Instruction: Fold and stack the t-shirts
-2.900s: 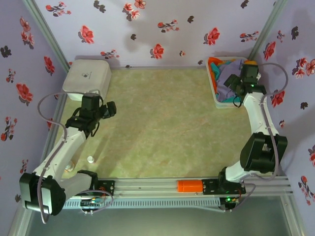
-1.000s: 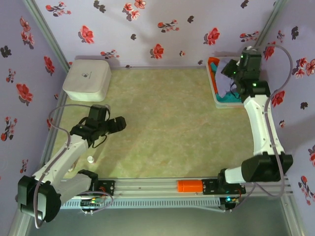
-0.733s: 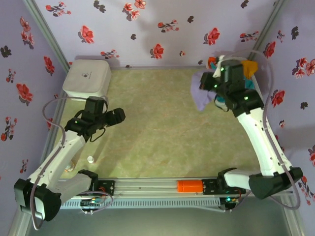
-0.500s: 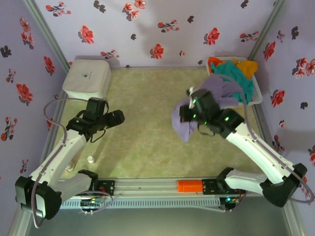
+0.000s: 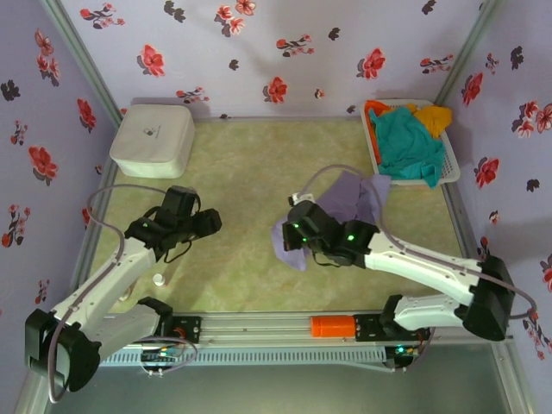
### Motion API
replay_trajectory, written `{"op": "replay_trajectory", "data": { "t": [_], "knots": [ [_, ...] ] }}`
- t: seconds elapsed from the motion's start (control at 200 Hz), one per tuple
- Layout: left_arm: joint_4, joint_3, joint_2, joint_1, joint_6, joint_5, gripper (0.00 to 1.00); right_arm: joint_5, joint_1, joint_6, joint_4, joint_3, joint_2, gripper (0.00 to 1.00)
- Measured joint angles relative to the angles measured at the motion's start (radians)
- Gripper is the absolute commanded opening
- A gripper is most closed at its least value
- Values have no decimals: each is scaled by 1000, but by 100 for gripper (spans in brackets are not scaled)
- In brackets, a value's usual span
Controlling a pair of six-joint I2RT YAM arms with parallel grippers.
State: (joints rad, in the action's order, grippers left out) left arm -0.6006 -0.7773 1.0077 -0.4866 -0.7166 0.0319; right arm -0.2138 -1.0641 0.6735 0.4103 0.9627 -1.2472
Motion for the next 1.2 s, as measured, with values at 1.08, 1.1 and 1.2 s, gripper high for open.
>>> {"op": "replay_trajectory", "data": {
  "t": [1.08, 1.1, 1.2],
  "knots": [
    [178, 34, 267, -470, -169, 50, 79, 51, 562, 42, 189, -153, 181, 84],
    [188, 28, 284, -484, -169, 53, 79, 58, 568, 42, 189, -161, 184, 84],
    [235, 14, 351, -531, -174, 66, 78, 88, 580, 42, 190, -193, 199, 84]
  ]
}}
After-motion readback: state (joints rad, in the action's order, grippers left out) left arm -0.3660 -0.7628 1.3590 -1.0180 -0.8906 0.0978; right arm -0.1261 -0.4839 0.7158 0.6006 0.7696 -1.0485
